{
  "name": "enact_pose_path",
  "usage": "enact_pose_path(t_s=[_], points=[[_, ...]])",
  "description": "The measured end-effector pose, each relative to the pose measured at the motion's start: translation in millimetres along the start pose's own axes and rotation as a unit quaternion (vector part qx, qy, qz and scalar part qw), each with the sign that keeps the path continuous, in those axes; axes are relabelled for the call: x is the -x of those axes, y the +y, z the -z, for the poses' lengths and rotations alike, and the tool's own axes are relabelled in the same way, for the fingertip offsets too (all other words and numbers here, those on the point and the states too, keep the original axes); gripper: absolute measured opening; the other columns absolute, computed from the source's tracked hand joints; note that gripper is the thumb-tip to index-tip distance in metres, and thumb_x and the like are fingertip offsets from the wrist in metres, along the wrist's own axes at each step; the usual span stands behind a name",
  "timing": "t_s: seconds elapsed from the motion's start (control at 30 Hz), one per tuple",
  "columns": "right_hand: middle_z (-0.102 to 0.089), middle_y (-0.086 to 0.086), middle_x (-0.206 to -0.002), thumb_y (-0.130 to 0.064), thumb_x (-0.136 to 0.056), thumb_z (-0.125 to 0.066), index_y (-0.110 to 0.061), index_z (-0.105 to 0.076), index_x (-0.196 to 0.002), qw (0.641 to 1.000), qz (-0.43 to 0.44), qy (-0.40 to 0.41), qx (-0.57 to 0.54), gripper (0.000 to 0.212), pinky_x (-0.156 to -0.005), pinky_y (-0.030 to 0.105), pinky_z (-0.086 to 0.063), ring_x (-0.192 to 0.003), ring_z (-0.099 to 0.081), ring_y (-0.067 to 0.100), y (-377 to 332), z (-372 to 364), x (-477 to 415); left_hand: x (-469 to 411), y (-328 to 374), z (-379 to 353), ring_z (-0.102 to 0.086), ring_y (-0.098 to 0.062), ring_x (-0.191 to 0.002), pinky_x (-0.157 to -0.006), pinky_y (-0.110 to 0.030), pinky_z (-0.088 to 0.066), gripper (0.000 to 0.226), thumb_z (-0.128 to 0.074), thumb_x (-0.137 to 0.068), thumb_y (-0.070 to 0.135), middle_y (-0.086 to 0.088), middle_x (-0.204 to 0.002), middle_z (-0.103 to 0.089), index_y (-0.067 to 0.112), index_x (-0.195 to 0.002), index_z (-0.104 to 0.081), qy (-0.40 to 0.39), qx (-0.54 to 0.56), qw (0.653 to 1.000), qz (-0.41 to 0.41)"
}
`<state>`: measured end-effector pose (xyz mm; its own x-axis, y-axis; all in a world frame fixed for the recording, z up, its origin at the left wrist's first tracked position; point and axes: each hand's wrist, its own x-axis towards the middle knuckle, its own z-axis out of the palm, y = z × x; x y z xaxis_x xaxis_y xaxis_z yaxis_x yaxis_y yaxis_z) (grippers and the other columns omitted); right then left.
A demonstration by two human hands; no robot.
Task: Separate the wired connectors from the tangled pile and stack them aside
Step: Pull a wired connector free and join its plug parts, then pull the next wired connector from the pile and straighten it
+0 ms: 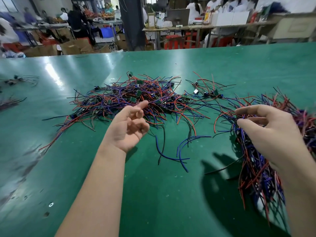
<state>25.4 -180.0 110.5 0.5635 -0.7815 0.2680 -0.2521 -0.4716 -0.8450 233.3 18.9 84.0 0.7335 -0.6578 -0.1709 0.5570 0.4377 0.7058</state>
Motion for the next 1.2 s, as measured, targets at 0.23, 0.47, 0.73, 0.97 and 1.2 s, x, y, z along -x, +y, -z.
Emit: enact_pose_path(t_s=[0.23, 0.47, 0.73, 0.97, 1.2], points=[[-0.07, -0.005, -0.079, -0.013, -0.085, -0.065, -0.03, -0.07, -0.084, 0.999, 0.001, -0.022, -0.041, 0.018, -0.064, 0.026, -0.047, -0.07, -0.061, 0.014, -4.4, -2.3, 2.5, 24.2, 4.3, -10.7, -0.046, -0.004, -0.05, -0.06, -0.021, -0.044, 0.036, -0.072, -0.063, 0.017, 0.009, -0.058, -0.047, 0.014, -0.099, -0.075, -0.335, -0.103, 0.935, -0.042], [-0.072, 0.017, -0.098, -0.036, -0.075, -0.058, -0.014, -0.063, -0.112, 0.892, -0.082, -0.31, -0.319, 0.043, -0.072, 0.033, -0.044, -0.081, -0.066, 0.023, -20.1, -18.6, 20.3, 40.0, -23.4, -38.5, -0.061, -0.002, -0.075, -0.079, -0.054, -0.038, 0.021, -0.06, -0.071, 0.003, 0.012, -0.076, -0.071, -0.017, -0.071, -0.056, -0.463, -0.422, 0.778, 0.033], [-0.074, 0.01, -0.08, -0.022, -0.067, -0.07, -0.01, -0.077, -0.087, 0.894, -0.006, -0.374, -0.247, 0.025, -0.068, 0.019, -0.052, -0.072, -0.066, 0.011, -22.4, -27.9, 30.7, 44.2, -45.8, -50.1, -0.061, 0.002, -0.105, -0.093, -0.015, -0.042, 0.011, -0.063, -0.078, 0.001, 0.019, -0.09, -0.071, 0.008, -0.074, -0.07, -0.426, -0.504, 0.744, 0.105], [-0.074, 0.01, -0.073, 0.012, -0.07, -0.071, -0.011, -0.075, -0.069, 0.925, -0.011, -0.266, -0.271, 0.023, -0.059, 0.016, -0.05, -0.065, -0.066, 0.011, -24.8, -35.9, 32.2, 36.3, -45.9, -44.0, -0.06, -0.001, -0.075, -0.07, -0.015, -0.046, 0.015, -0.067, -0.083, 0.014, 0.006, -0.082, -0.073, 0.013, -0.096, -0.076, -0.315, -0.543, 0.773, 0.093], [-0.074, 0.009, -0.076, -0.004, -0.062, -0.067, -0.017, -0.076, -0.067, 0.898, -0.036, -0.149, -0.413, 0.016, -0.055, 0.013, -0.045, -0.063, -0.064, 0.01, -23.8, -30.7, 24.8, 31.3, -39.2, -41.7, -0.065, -0.003, -0.074, -0.069, -0.017, -0.047, 0.046, -0.071, -0.077, 0.047, 0.012, -0.102, -0.072, 0.028, -0.118, -0.06, -0.157, -0.532, 0.83, 0.058]])
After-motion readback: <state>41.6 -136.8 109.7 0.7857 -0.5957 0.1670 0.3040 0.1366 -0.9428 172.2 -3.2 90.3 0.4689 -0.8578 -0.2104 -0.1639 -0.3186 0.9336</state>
